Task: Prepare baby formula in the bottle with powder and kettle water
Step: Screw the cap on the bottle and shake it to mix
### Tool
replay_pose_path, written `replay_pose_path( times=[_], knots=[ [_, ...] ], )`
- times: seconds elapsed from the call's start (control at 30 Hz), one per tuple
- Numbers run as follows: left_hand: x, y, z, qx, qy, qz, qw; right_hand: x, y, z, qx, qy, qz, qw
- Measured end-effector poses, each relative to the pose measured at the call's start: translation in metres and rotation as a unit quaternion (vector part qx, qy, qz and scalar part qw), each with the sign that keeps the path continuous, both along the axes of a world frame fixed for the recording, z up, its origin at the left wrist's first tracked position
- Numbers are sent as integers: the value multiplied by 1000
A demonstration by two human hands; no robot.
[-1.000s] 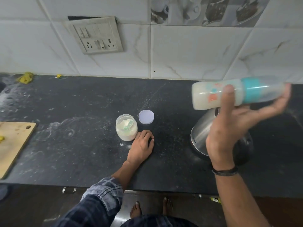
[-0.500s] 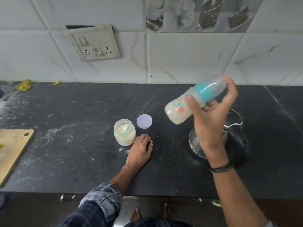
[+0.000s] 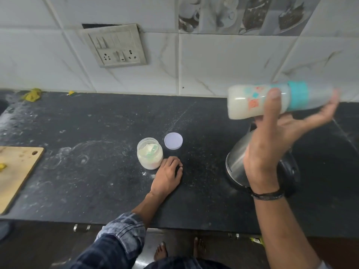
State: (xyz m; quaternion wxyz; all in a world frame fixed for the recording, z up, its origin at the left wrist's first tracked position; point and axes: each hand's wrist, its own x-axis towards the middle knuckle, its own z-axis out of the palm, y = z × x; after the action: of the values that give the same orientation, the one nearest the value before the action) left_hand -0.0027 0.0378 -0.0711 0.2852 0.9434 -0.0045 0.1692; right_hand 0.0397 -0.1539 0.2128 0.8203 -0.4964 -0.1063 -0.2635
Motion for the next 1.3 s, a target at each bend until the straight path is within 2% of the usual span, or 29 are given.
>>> replay_pose_path(
  times=[0.13,0.2,0.27,0.33,0.43,0.47,0.57,0.63,0.67,0.77,0.8,0.93,0.97,1.0,1.07,1.13,1.23,1.3],
  knots=[
    [-1,0,1,1,-2,0,1000,-9,3,-4,-112,48,132,984],
    [0,0,2,0,-1,0,1000,-12,2,5,-86,14,84,993],
    [0,-1,1,-1,-2,0,1000,-11,2,12,-22,-36,9,999],
    [-1,-1,1,0,-4,0,1000,-7,1,7,-2,-36,-27,999],
    [0,-1,1,0,-7,1,1000,-8,1,-2,-72,61,65,993],
    [0,0,1,2,-8,1,1000,-8,-1,-3,-67,83,79,991],
    [0,-1,2,1,-5,6,1000,-7,-5,6,24,65,5,998],
    [0,-2,1,0,-5,5,1000,-1,-8,6,46,30,-30,998],
    [0,-2,1,2,-4,2,1000,1,-9,4,26,29,-24,999],
    [-1,-1,1,3,-4,2,1000,-4,-6,-1,-98,70,88,989],
    [-1,-1,1,2,-4,2,1000,-7,-6,-2,-105,75,91,987],
    [-1,-2,3,1,-5,4,1000,-6,-3,0,21,35,-7,999],
    [-1,-1,2,1,-6,4,1000,-4,-3,-3,25,39,-11,999],
    [-1,-1,2,1,-6,3,1000,-3,-2,-5,2,53,6,999],
    [-2,-1,2,3,-8,3,1000,-4,0,-8,-80,99,107,986],
    [-1,-2,3,3,-7,4,1000,-10,1,-8,-80,136,152,976],
    [-1,-2,2,1,-7,7,1000,-14,3,4,31,96,56,993],
    [-1,-1,2,3,-4,4,1000,-10,3,1,34,58,14,998]
  ],
)
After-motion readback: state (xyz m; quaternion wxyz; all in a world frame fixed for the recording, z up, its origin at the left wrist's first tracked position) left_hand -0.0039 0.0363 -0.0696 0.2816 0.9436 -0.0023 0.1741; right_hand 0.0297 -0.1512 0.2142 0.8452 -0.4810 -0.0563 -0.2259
